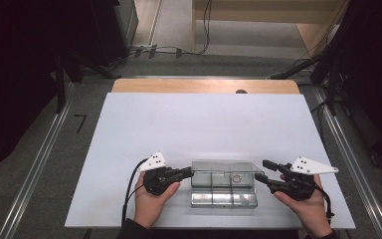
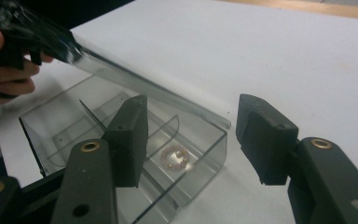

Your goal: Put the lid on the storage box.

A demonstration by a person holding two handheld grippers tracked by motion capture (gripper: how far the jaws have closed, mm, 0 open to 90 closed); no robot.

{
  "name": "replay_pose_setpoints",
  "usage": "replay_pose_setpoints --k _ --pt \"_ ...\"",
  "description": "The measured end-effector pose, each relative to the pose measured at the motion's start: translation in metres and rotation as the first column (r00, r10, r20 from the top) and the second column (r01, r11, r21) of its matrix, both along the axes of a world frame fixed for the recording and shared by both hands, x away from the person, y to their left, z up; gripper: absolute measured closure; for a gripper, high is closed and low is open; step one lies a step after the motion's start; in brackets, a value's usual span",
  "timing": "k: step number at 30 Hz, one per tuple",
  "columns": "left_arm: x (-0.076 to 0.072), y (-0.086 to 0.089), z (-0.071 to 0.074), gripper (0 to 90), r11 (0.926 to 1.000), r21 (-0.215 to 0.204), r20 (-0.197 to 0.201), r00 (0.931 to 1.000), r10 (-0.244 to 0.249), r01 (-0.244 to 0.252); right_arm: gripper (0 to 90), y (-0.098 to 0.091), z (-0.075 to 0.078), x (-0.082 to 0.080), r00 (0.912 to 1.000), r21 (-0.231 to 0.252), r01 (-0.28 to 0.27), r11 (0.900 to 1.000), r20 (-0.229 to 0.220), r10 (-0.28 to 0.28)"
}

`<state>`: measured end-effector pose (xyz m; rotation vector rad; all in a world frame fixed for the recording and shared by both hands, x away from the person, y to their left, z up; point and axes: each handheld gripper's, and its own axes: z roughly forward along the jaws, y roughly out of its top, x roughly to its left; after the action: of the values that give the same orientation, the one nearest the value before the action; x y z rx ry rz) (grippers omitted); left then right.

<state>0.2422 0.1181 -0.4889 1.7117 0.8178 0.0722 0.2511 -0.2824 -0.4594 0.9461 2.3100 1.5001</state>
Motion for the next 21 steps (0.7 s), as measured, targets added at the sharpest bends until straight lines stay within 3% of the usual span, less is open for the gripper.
replay_pose_setpoints --k 6,9,12,17,21 --pt "0.0 0.0 0.0 89.2 1.0 -0.003 0.0 1.0 -0.003 0.003 46.0 0.0 -0.011 0.001 0.9991 -0.037 0.018 0.9992 -0.039 -0.019" --pt "-0.001 0.001 0.001 89.2 1.0 -0.001 0.0 1.0 -0.001 0.001 51.7 -0.001 -0.015 0.002 0.9969 -0.048 0.046 0.9978 -0.062 -0.048" --pt "-0.001 0.001 0.001 89.2 1.0 -0.003 0.002 1.0 -0.002 0.002 62.2 -0.003 -0.017 0.003 0.9929 -0.025 0.07 0.9972 -0.094 -0.073" --pt "-0.002 0.001 0.001 89.2 1.0 -0.01 0.004 1.0 -0.002 0.002 78.9 -0.002 -0.015 0.001 0.9943 0.003 0.046 0.9989 -0.096 -0.046" --pt "-0.003 0.001 0.002 89.2 1.0 -0.007 0.009 0.9999 -0.006 0.006 86.2 0.001 -0.014 -0.001 0.9958 0.007 0.015 0.9999 -0.09 -0.014"
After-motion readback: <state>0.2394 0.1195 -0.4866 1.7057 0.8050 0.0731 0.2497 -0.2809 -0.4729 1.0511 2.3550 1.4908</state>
